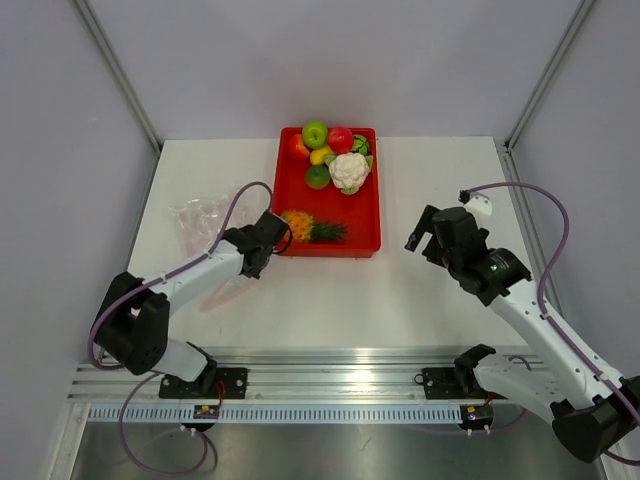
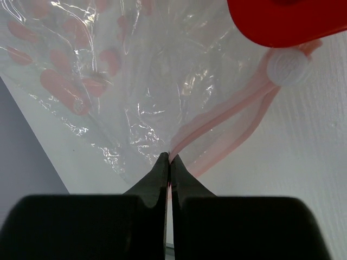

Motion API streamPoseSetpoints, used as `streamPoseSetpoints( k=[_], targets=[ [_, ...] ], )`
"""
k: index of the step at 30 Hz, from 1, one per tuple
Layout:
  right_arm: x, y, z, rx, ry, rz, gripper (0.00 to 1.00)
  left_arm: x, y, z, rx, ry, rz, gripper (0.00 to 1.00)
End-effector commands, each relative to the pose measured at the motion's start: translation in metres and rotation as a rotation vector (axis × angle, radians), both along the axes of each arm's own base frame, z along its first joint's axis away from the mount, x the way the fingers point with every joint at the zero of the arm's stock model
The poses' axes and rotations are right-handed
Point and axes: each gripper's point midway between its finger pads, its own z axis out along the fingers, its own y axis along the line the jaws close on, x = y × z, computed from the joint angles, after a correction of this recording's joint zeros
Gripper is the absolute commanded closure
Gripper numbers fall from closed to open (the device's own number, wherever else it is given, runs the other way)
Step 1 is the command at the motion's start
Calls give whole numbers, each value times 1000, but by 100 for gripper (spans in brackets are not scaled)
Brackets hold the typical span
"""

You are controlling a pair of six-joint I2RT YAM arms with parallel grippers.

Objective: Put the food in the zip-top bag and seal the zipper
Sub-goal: Pick up the zipper food storage bag at the center of the board, then open the zipper of the food storage bag.

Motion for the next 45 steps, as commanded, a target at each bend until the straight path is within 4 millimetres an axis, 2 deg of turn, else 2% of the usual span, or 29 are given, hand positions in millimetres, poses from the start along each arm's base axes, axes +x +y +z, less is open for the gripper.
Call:
streamPoseSetpoints(
  k=[1, 4, 5, 6, 9, 12, 13, 15, 17, 18, 19, 21, 23, 24, 25, 26, 30, 31, 33, 34, 38, 40, 42, 43, 45],
  targets=[
    [1, 12, 6, 42, -6, 44, 0, 13, -7, 30, -77, -113, 34, 100],
    [4, 27, 12, 72, -13, 111, 0, 10, -7, 54, -121, -148, 61, 100],
    [8, 33, 16, 87, -25, 134, 1, 11, -8, 71, -142, -173, 73, 100],
    [10, 38, 20, 101, -36, 156, 1, 10, -8, 79, -153, -184, 79, 100],
    [17, 65, 33, 190, -64, 245, 1, 10, -9, 111, -192, -217, 110, 100],
    [22, 100, 46, 267, -83, 343, 1, 9, -16, 137, -244, -222, 115, 100],
    [25, 112, 41, 270, -65, 365, 0, 5, -17, 139, -250, -196, 111, 100],
    [23, 141, 57, 290, -92, 437, 1, 7, -23, 153, -291, -202, 118, 100],
    [24, 168, 56, 290, -82, 490, 1, 7, -31, 156, -331, -182, 113, 100],
    [18, 187, 70, 302, -104, 542, 1, 8, -36, 160, -356, -186, 109, 100],
    [20, 200, 67, 295, -99, 562, 0, 10, -46, 161, -402, -173, 95, 100],
    [15, 223, 81, 308, -124, 614, 1, 11, -57, 163, -451, -160, 80, 100],
    [16, 240, 81, 309, -123, 642, 1, 15, -67, 167, -505, -162, 76, 100],
    [13, 250, 89, 321, -135, 662, 1, 15, -71, 168, -523, -161, 70, 100],
    [13, 259, 86, 324, -130, 678, 1, 16, -80, 171, -567, -155, 53, 100],
    [13, 266, 93, 338, -141, 687, 0, 16, -84, 173, -589, -151, 49, 100],
    [6, 294, 87, 333, -121, 724, 1, 17, -93, 181, -650, -144, 47, 100],
    [7, 301, 79, 326, -106, 724, 1, 18, -94, 182, -658, -142, 48, 100],
    [9, 309, 75, 334, -97, 719, 2, 17, -95, 186, -681, -140, 54, 100],
    [11, 314, 64, 322, -72, 718, 3, 16, -96, 188, -696, -139, 53, 100],
    [15, 329, 43, 315, -21, 710, 18, 12, -99, 194, -741, -139, 40, 100],
    [16, 331, 29, 295, 13, 699, 33, 10, -97, 198, -749, -146, 36, 100],
    [18, 329, 26, 282, 19, 685, 44, 10, -93, 198, -738, -149, 37, 100],
    [18, 327, 26, 278, 20, 678, 55, 10, -89, 196, -726, -148, 39, 100],
    [20, 321, 22, 256, 16, 660, 67, 11, -81, 193, -714, -145, 52, 100]
  ],
)
